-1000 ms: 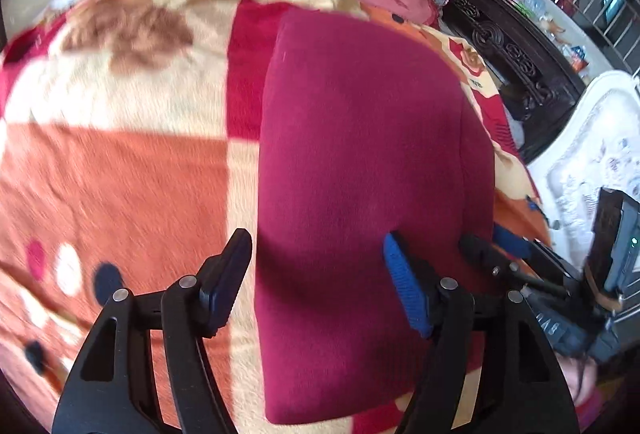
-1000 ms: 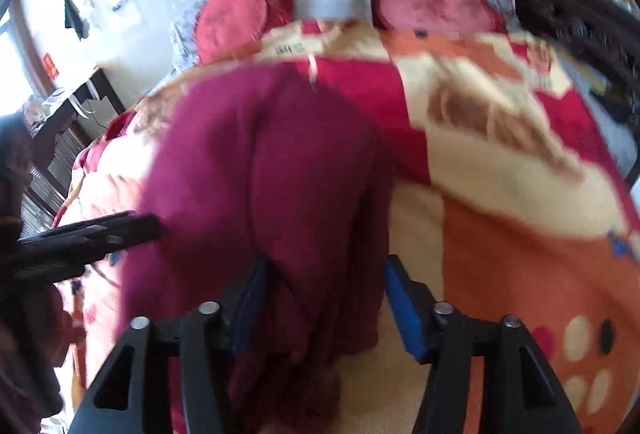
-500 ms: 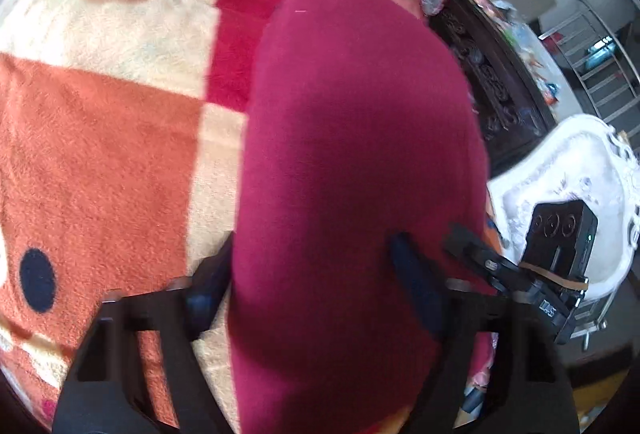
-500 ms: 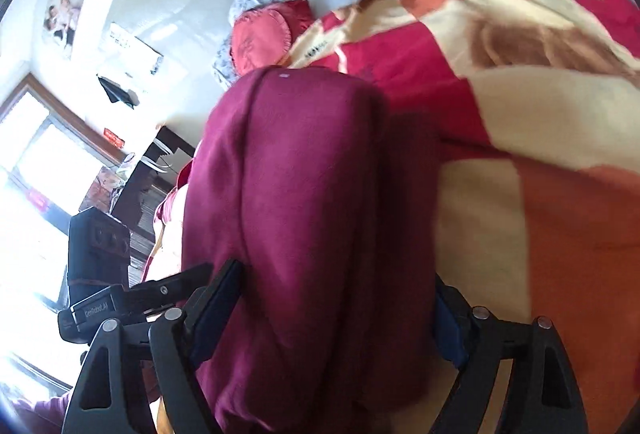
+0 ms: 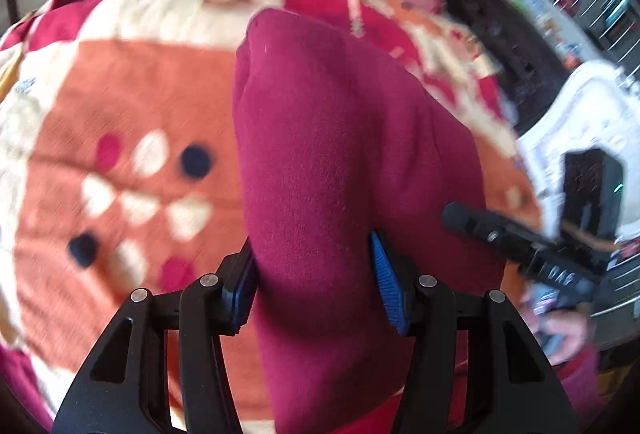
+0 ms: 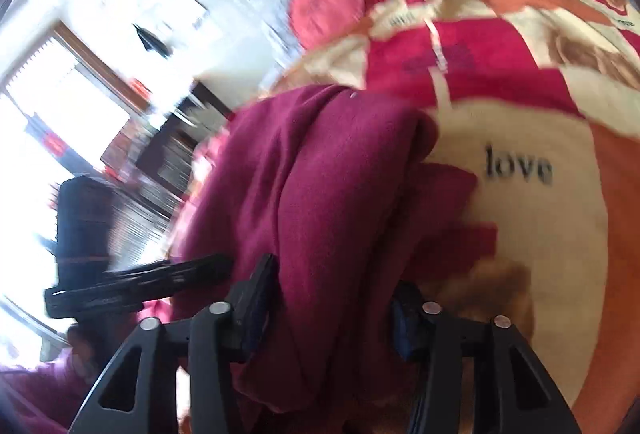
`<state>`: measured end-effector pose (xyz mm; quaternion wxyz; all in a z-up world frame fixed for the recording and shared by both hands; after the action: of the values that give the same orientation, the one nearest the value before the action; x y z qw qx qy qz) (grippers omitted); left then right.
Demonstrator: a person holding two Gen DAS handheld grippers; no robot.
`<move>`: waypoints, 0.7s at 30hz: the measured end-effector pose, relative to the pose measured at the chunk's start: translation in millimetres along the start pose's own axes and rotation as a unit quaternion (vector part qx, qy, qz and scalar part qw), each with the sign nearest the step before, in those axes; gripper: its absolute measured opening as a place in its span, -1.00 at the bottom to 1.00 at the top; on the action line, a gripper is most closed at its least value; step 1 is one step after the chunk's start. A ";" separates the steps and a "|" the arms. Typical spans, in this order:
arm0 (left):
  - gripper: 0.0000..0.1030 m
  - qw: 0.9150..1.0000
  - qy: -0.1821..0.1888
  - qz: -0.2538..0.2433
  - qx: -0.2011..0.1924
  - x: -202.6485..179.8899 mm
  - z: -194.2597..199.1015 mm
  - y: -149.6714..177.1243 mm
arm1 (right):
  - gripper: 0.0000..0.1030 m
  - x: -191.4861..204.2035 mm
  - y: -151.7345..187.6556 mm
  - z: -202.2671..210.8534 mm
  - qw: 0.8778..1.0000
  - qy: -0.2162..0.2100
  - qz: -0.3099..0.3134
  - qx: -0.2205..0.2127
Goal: Fold small clothes
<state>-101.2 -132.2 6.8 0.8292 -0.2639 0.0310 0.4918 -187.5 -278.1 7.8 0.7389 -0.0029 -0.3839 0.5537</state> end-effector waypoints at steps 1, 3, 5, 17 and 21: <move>0.02 1.000 -0.021 -0.002 -0.006 6.7 -1.7 7.6 | 0.01 -3.9 8.3 -5.0 1.000 0.028 0.000 0.014; 0.02 0.999 -0.035 -0.010 -0.031 9.3 4.0 11.4 | 0.01 -3.6 16.3 1.2 0.999 0.043 0.004 0.011; 0.02 0.998 -0.049 -0.020 -0.045 7.6 10.9 13.7 | 0.01 3.4 17.6 20.3 0.999 0.046 0.008 -0.004; 0.02 0.989 -0.115 -0.024 -0.085 11.4 31.4 4.0 | -0.08 63.8 34.8 5.1 0.972 0.136 0.193 0.014; 0.02 0.986 -0.131 -0.031 -0.103 13.8 44.1 1.2 | -0.08 35.8 49.7 -11.5 0.973 0.161 0.165 0.030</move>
<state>-104.3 -100.1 39.9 0.8095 -0.2818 -0.1369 0.4965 -218.3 -224.6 -1.5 0.6889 -0.1333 -0.2374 0.6718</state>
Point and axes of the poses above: each gripper's, at about its wrist camera, not at the fingertips, and z roughly against the way its jaws point, x to its left, y to its underside, the point moved 9 cm from there along -z, roughly the way its jaws point, and after that the axes turned 1 degree about z, right-handed, at the moved point
